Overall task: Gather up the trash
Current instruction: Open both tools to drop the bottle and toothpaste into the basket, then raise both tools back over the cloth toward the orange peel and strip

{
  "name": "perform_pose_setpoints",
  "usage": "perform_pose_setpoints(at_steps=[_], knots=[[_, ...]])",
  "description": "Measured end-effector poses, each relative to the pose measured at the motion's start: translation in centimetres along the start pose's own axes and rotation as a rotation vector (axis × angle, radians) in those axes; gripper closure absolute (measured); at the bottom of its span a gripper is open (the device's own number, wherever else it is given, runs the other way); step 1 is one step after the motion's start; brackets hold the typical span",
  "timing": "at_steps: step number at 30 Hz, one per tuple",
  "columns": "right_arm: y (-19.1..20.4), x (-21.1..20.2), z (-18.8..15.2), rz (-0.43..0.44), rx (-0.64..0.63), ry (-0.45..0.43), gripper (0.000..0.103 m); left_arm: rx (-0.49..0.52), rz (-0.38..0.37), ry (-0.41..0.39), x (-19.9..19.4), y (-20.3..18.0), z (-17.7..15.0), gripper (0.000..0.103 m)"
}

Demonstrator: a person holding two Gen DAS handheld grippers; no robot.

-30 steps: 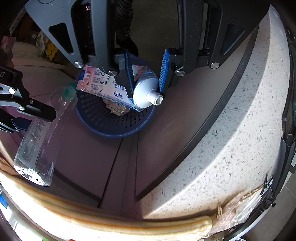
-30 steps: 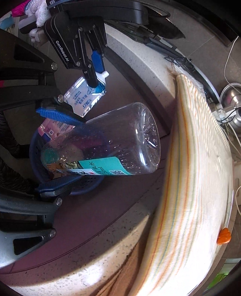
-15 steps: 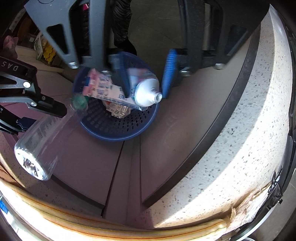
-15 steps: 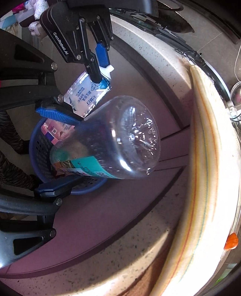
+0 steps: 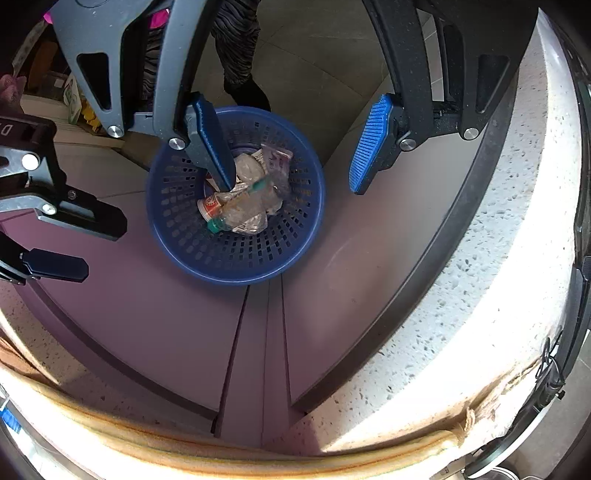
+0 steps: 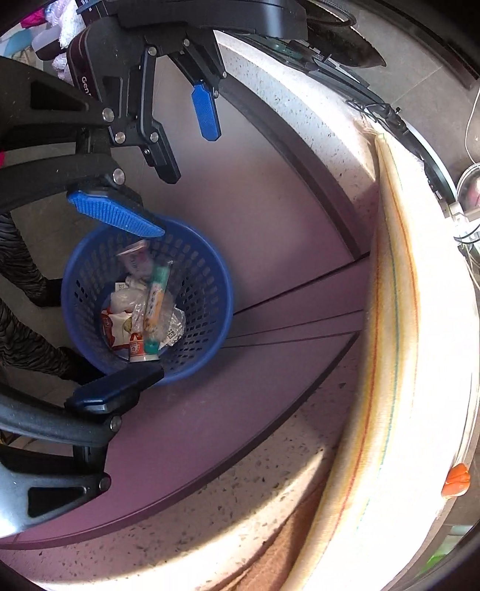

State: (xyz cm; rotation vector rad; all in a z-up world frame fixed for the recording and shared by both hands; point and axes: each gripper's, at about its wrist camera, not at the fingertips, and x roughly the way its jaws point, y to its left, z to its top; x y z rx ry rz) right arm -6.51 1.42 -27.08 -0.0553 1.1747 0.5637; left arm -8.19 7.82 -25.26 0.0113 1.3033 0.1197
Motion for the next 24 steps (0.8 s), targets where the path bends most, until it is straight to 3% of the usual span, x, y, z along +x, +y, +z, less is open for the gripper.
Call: perform_pose_setpoints(at_steps=[13, 24], knots=[[-1.2, -5.4, 0.1, 0.037, -0.002, -0.079, 0.026, -0.02, -0.002, -0.076, -4.3, 0.8, 1.1, 0.037], [-1.3, -11.3, 2.8, 0.059, -0.018, -0.194, 0.02, -0.06, -0.022, -0.206, -9.9, 1.8, 4.6, 0.037]])
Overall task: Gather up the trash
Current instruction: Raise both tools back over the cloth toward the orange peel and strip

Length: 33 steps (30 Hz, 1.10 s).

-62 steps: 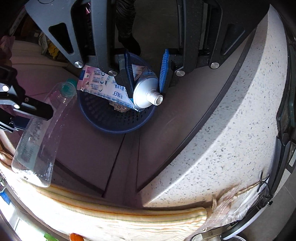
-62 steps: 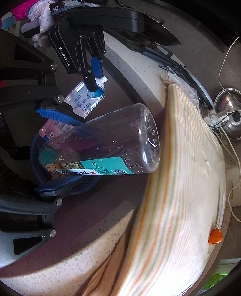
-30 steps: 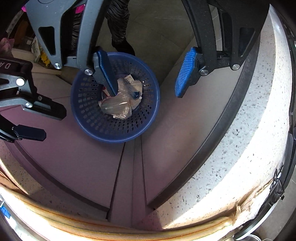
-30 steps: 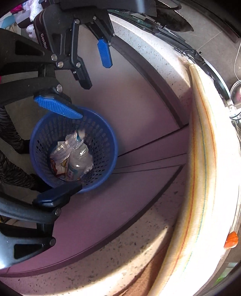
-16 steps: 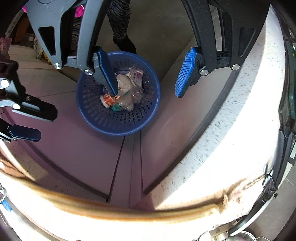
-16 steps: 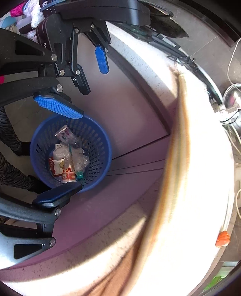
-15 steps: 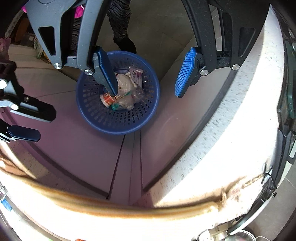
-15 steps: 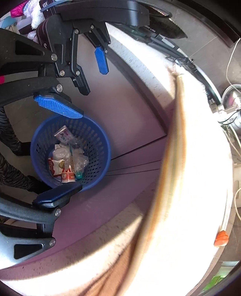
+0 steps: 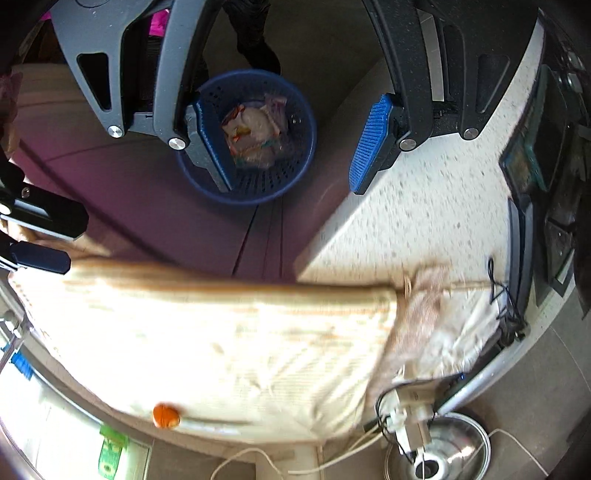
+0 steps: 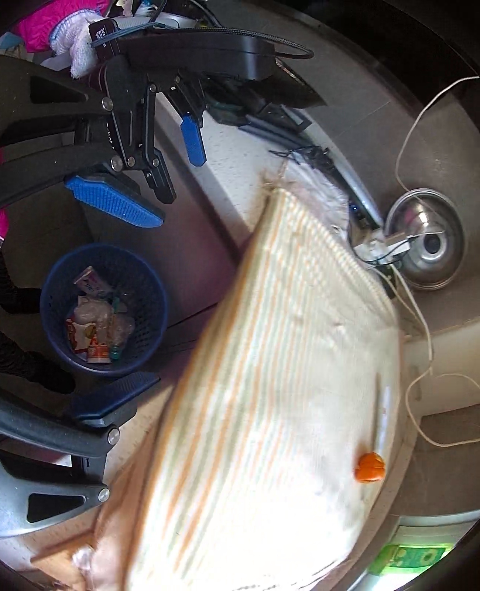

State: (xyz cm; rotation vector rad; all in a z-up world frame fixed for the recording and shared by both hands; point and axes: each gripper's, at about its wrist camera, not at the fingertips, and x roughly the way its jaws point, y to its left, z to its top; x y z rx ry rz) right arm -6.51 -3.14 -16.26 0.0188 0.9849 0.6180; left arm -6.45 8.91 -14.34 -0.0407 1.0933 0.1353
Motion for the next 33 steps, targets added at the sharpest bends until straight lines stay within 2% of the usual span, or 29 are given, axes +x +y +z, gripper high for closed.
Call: perform_pose_setpoints(at_steps=[9, 14, 23, 33], knots=[[-1.6, -3.5, 3.3, -0.032, -0.014, -0.077, 0.011, -0.041, -0.054, -0.093, -3.1, -0.7, 5.0, 0.037], [-3.7, -4.7, 5.0, -0.044, 0.002, -0.105, 0.01, -0.052, -0.077, -0.13, -3.8, -1.9, 7.7, 0.037], [-8.8, -5.6, 7.7, -0.067, 0.047, -0.133, 0.01, -0.087, -0.12, -0.141, -2.8, -3.6, 12.4, 0.037], [-16.2, -6.7, 11.8, -0.086, 0.107, -0.179, 0.01, -0.097, -0.146, -0.145, -0.4, -6.1, 17.4, 0.037]])
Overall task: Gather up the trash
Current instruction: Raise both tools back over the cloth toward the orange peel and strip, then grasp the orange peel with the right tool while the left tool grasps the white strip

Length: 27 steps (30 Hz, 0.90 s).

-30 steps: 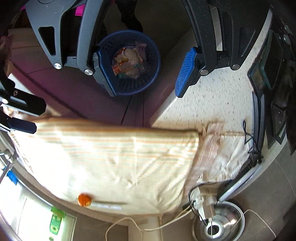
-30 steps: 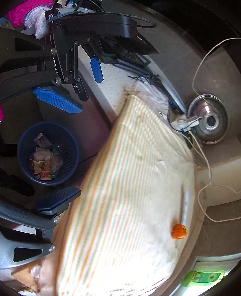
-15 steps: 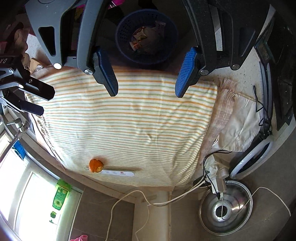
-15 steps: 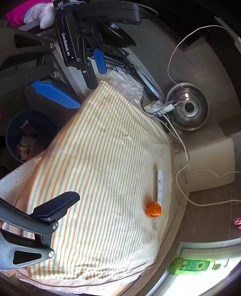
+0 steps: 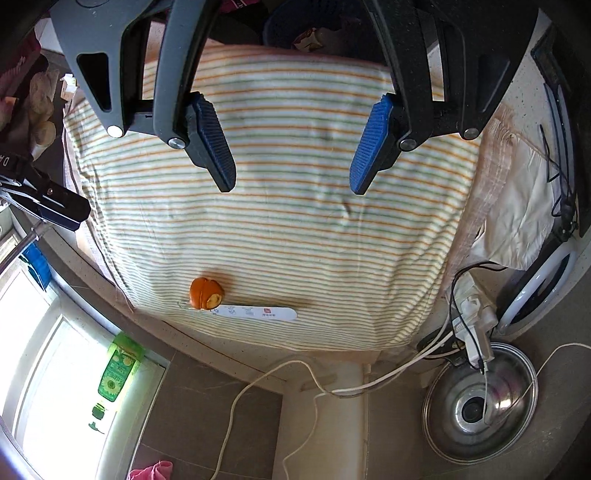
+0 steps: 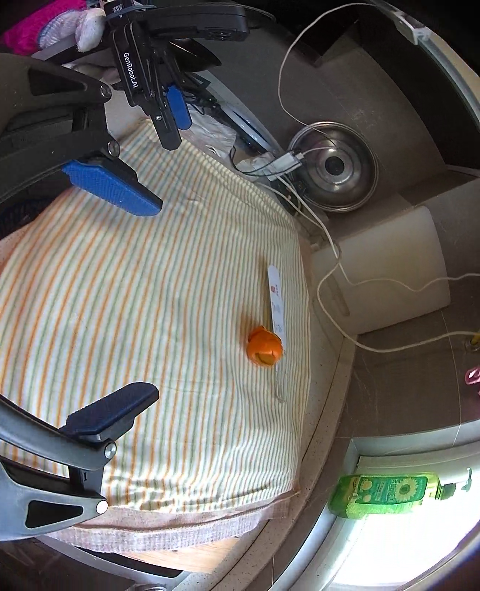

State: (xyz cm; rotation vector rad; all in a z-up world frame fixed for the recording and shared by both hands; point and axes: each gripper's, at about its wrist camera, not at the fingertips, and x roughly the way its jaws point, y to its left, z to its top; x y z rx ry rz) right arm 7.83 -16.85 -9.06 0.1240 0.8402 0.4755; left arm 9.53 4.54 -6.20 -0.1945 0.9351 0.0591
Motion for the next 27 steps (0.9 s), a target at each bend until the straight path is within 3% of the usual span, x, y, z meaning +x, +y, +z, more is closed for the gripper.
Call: perform_pose_setpoints(at_steps=[12, 19, 27], knots=[[-5.6, 3.2, 5.6, 0.048, 0.039, 0.01, 0.01, 0.046, 0.007, 0.011, 4.6, -2.0, 6.2, 0.037], [-6.7, 7.0, 7.8, 0.089, 0.029, 0.05, 0.01, 0.067, 0.017, 0.03, 7.9, -2.2, 10.3, 0.037], [-7.3, 12.1, 9.6, 0.107, -0.01, 0.105, 0.012, 0.176, 0.07, 0.09, 12.6, -3.2, 12.8, 0.037]])
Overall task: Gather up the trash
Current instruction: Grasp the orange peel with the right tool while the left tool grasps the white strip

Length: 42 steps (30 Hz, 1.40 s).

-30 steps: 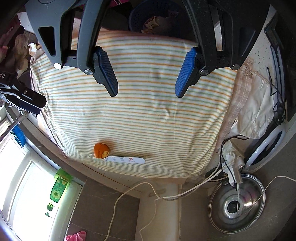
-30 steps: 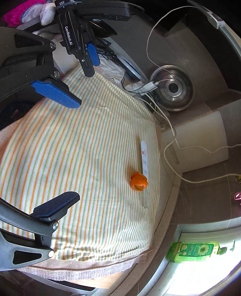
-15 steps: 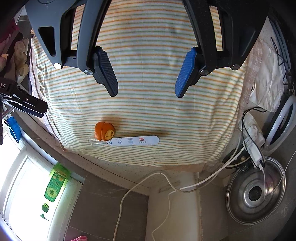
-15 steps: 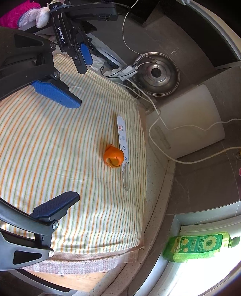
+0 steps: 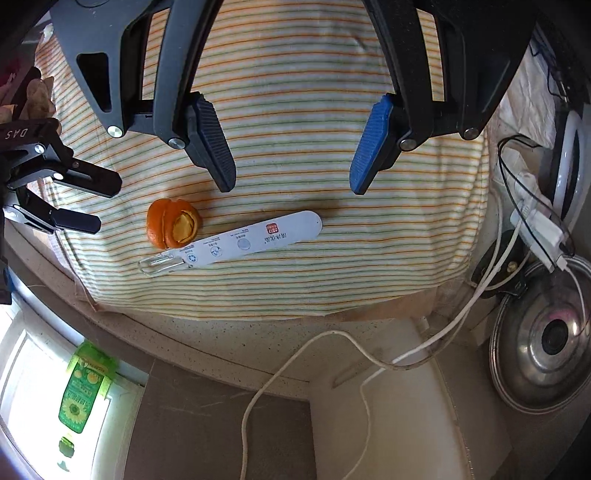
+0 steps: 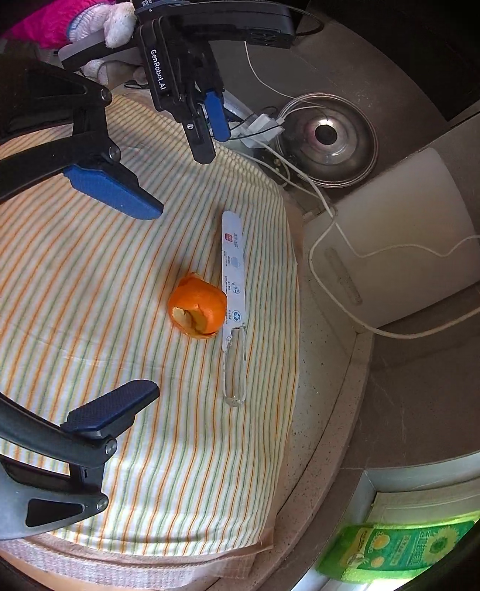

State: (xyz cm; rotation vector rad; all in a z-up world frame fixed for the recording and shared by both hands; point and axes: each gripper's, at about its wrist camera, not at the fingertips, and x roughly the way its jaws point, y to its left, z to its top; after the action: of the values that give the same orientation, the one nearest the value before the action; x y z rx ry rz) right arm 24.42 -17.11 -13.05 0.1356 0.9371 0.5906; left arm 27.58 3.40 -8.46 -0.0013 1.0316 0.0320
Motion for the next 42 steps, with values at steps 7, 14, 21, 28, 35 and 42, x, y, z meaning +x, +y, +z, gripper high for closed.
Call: perform_pose_setpoints(at_steps=[7, 14, 21, 28, 35, 42], knots=[[-1.3, 4.7, 2.0, 0.003, -0.002, 0.052, 0.014, 0.055, 0.003, 0.054, 3.0, 0.0, 1.9, 0.037], [-0.8, 7.6, 3.1, 0.004, -0.031, 0.076, 0.017, 0.038, -0.027, 0.078, 5.1, 0.4, 3.4, 0.037], [-0.1, 8.6, 3.2, -0.019, -0.093, 0.102, 0.046, 0.138, -0.026, 0.101, 6.0, -1.1, 3.9, 0.037], [-1.8, 6.5, 2.5, -0.026, -0.025, 0.111, 0.052, 0.308, -0.024, 0.13, 7.9, -4.8, 4.5, 0.037], [-5.1, 3.0, 1.0, -0.023, 0.083, 0.089, 0.052, 0.376, -0.069, 0.18, 10.4, -7.7, 5.7, 0.037], [-6.4, 1.3, 0.7, -0.046, 0.111, 0.074, 0.052, 0.384, -0.076, 0.212, 12.7, -8.7, 7.4, 0.037]])
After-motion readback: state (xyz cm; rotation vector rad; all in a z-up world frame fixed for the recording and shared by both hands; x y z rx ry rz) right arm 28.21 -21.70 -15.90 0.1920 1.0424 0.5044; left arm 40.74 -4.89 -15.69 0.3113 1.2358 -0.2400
